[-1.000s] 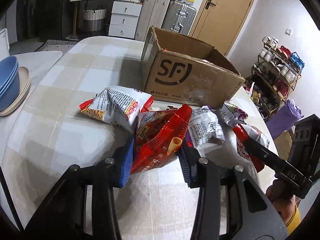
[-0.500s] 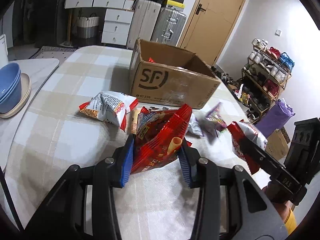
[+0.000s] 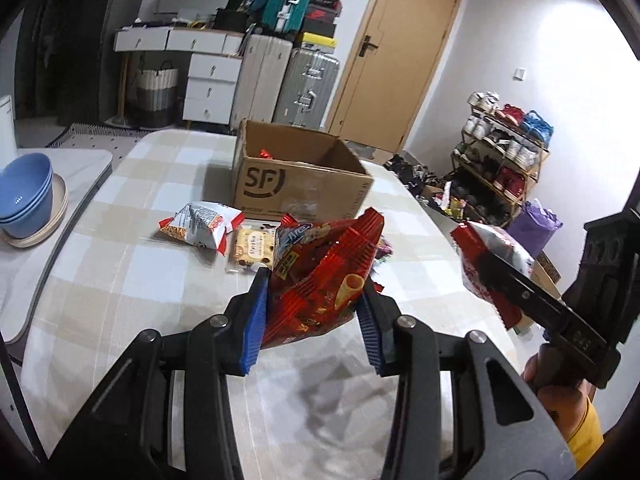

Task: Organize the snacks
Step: 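Lift the red bag and white chip bag and carry both over the SF box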

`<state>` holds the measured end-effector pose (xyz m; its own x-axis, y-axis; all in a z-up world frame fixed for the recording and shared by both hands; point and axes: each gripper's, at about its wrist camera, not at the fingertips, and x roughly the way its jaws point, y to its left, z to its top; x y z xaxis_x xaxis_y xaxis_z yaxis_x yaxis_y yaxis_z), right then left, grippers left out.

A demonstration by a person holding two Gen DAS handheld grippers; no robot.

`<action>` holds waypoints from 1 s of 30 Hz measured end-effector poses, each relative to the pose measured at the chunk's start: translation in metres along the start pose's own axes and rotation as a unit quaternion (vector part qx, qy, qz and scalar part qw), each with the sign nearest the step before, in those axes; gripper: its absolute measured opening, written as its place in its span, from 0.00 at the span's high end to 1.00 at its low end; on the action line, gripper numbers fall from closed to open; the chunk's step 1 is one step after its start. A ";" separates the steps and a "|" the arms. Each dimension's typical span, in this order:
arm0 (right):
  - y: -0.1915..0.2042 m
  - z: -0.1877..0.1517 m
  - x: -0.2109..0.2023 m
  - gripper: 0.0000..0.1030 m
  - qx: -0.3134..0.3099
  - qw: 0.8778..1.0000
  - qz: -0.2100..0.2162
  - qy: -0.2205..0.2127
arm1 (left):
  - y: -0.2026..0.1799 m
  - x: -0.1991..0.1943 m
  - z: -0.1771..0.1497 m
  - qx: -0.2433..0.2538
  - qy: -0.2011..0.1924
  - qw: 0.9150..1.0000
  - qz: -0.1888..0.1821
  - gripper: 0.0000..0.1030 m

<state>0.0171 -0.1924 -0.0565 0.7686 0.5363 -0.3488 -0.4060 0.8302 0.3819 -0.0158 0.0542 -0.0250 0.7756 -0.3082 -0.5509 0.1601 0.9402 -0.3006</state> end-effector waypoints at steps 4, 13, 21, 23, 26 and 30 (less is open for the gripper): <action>0.002 -0.009 -0.014 0.29 0.000 1.000 -0.009 0.004 | -0.015 -0.025 -0.011 0.013 -0.006 1.000 -0.005 0.63; 0.008 -0.010 -0.022 0.29 -0.009 1.000 -0.016 0.003 | -0.029 -0.057 -0.020 0.020 -0.015 1.000 -0.010 0.63; 0.013 -0.009 -0.012 0.29 -0.010 1.000 -0.002 0.010 | -0.023 -0.059 -0.021 0.017 -0.010 1.000 0.002 0.63; 0.010 -0.008 -0.006 0.29 -0.008 1.000 0.001 0.014 | -0.020 -0.051 -0.017 0.018 -0.007 1.000 0.005 0.63; 0.007 -0.005 0.002 0.29 -0.002 1.000 0.009 0.017 | -0.014 -0.045 -0.012 0.014 -0.006 1.000 0.008 0.63; 0.006 0.004 0.012 0.29 -0.008 1.000 0.010 0.017 | -0.007 -0.036 -0.002 0.011 -0.004 1.000 0.012 0.63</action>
<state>0.0259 -0.1812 -0.0551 0.7426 0.5578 -0.3706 -0.4293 0.8212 0.3759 -0.0456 0.0579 -0.0047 0.7847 -0.2842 -0.5509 0.1541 0.9502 -0.2707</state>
